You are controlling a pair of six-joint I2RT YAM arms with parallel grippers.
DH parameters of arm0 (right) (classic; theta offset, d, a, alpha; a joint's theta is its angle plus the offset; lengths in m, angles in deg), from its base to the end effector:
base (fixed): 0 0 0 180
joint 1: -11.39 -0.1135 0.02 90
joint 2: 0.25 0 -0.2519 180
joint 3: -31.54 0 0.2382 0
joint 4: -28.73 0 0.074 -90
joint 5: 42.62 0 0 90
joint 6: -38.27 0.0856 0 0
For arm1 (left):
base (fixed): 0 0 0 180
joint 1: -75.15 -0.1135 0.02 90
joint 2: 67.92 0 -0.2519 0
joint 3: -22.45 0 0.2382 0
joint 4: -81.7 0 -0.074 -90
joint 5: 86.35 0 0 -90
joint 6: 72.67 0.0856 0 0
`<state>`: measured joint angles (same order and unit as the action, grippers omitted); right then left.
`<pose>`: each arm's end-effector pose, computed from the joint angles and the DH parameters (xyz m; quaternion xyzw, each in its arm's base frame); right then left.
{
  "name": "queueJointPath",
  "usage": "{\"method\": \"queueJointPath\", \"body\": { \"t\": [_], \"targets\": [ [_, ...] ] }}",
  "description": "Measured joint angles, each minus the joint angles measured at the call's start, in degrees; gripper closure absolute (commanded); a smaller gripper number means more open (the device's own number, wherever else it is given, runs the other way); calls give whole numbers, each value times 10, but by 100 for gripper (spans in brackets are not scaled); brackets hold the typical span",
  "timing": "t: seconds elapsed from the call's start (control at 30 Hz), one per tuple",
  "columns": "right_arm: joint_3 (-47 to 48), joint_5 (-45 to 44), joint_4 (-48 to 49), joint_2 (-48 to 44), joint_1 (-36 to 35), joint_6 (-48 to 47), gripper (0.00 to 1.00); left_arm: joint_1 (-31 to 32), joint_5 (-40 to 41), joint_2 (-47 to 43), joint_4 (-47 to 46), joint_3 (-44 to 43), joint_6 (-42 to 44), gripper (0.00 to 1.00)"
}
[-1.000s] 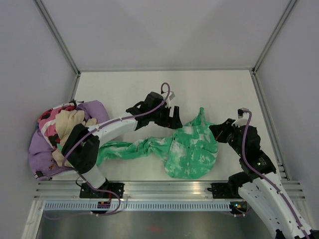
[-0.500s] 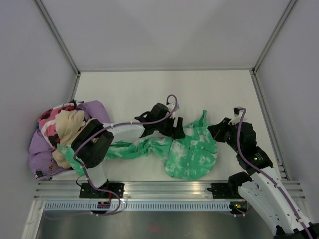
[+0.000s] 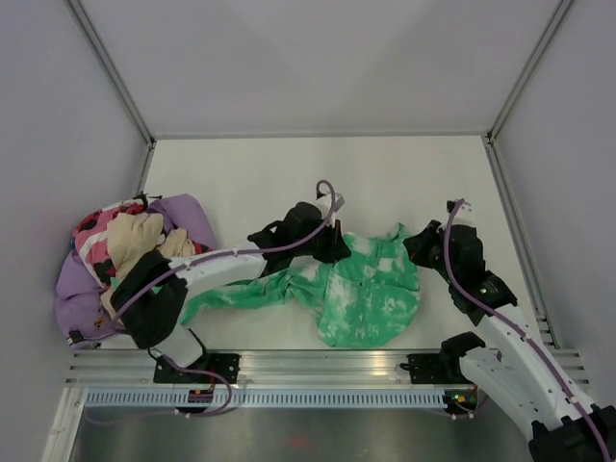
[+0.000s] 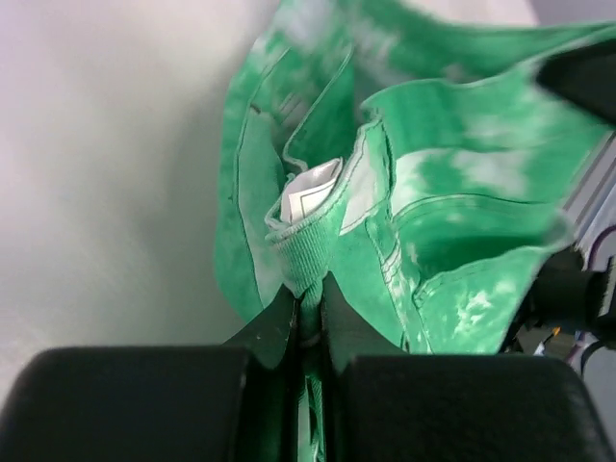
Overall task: Fold and stack the trousers
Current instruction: Flatten the trousers out
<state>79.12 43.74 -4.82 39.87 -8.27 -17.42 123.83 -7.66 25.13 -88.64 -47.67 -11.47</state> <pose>0.1965 0.0644 0.2366 0.1248 0.8390 0.2160 0.4836 0.2422 -0.3009 0.1872 0.1973 0.8516 -0.3665 0.3187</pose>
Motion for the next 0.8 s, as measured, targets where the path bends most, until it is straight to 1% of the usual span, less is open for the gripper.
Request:
{"method": "queueJointPath", "body": {
  "t": [0.1, 0.17, 0.2, 0.3, 0.33, 0.4, 0.47, 0.53, 0.57, 0.6, 0.63, 0.67, 0.73, 0.8],
  "targets": [
    [27, -29, 5, 45, 0, -16, 95, 1, 57, -100, 42, 0, 17, 98],
    [67, -45, 10, 93, 0, -30, 97, -8, 95, -165, 82, -16, 36, 98],
    [96, -54, 14, 125, 0, -38, 100, -18, 112, -187, 105, -36, 47, 98],
    [212, -69, 27, 225, 0, -57, 100, -57, 141, -201, 162, -144, 87, 98],
    [266, -72, 29, 265, -1, -61, 100, -65, 143, -194, 181, -184, 98, 98],
    [383, -71, 27, 337, 4, -66, 100, -75, 142, -156, 230, -312, 130, 98],
    [506, -64, 27, 397, 21, -70, 100, -75, 133, -84, 277, -490, 151, 98],
    [613, -50, 27, 432, 49, -72, 100, -68, 117, 0, 314, -674, 161, 98],
    [657, -44, 29, 439, 68, -72, 100, -62, 112, 38, 314, -749, 165, 98],
    [700, -37, 27, 442, 90, -72, 100, -54, 109, 68, 310, -804, 168, 98],
    [736, -35, 26, 442, 112, -72, 100, -41, 109, 88, 301, -839, 174, 98],
    [782, -33, 22, 441, 141, -73, 100, -24, 109, 100, 286, -852, 179, 98],
    [857, -37, -3, 441, 181, -85, 100, 17, 110, 116, 245, -852, 187, 98],
    [914, -62, -26, 439, 206, -107, 100, 58, 106, 137, 203, -855, 187, 98]
  ]
}}
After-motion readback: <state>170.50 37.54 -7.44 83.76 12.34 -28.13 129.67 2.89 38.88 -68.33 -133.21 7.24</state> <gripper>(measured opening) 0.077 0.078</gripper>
